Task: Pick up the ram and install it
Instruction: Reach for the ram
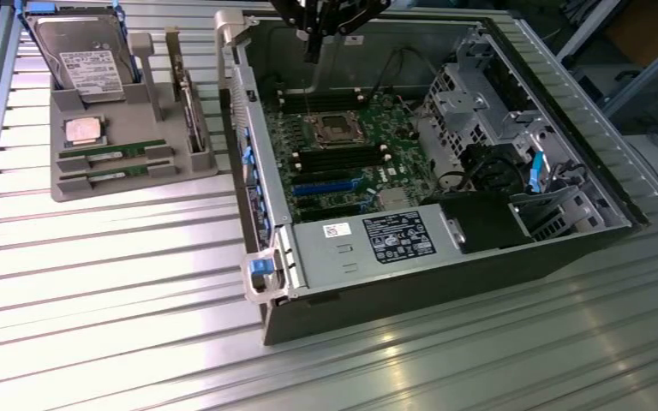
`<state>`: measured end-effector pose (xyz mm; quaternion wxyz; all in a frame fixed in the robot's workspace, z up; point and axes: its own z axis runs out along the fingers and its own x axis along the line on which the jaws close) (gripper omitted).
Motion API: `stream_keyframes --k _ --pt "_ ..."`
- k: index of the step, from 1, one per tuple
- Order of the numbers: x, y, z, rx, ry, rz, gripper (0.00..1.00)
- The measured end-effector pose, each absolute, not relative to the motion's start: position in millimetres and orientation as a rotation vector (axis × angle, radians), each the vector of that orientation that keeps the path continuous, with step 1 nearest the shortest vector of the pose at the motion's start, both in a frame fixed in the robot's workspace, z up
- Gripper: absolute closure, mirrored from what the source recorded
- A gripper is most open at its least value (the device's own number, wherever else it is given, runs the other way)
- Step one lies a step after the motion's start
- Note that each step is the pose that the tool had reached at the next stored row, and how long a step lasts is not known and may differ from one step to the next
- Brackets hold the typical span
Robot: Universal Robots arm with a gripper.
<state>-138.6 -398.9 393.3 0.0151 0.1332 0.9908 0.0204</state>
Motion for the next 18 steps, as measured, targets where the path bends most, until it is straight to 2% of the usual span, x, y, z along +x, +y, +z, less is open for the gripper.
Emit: stream_keyframes --k 18 --pt "-147.5 -398.9 393.3 0.415 3.083 0.063 0.89"
